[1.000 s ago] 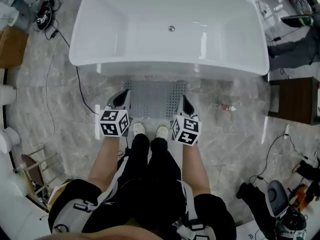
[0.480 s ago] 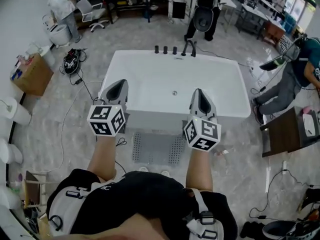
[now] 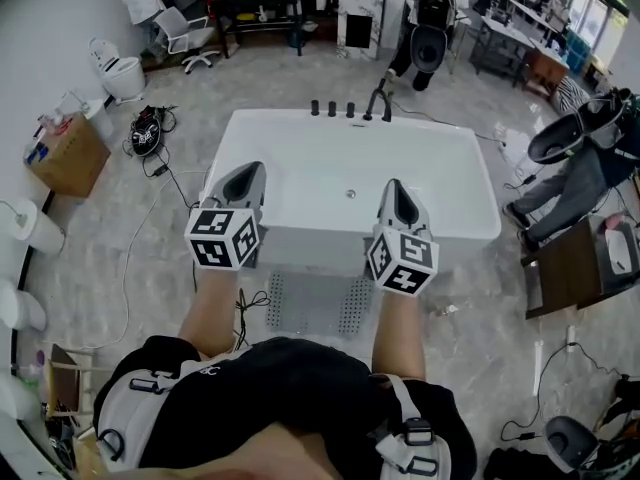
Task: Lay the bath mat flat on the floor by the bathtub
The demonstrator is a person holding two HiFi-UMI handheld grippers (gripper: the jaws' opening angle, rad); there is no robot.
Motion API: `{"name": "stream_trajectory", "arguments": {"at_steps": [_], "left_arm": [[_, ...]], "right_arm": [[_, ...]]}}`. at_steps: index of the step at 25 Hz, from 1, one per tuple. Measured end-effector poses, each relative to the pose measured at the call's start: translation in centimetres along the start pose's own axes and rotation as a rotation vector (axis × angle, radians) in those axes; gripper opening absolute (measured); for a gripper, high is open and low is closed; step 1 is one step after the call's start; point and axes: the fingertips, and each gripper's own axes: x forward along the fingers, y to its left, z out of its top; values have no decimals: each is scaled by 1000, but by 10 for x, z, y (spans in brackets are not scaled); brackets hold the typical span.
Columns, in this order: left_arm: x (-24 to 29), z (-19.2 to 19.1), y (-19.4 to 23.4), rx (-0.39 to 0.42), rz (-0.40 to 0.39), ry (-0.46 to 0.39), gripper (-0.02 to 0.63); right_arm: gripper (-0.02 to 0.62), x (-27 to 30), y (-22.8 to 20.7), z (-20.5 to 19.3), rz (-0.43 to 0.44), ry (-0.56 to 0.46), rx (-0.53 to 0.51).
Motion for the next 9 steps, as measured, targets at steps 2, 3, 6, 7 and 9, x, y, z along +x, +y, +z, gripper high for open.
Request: {"name": "stream_trajectory", "arguments": {"at_steps": [2,3,6,7,9], "left_arm": [[-5,-5,4,-2,-1,0,3],[-6,-7,2,-1,-1,2,3],[-5,-12,-6,5,3,11,3],[-5,-14,-10,6,4,17,3],[-4,-18,-19,8,5,28,3]], "right_arm": [[6,-1,8,-5,7,2,-1],[6,-2,9,-7,10,3,1],[6,-4,7,-11,23,6,7],[6,-6,4,-12,28,10,9],[6,-9,-1,-14,37,17,12]]}}
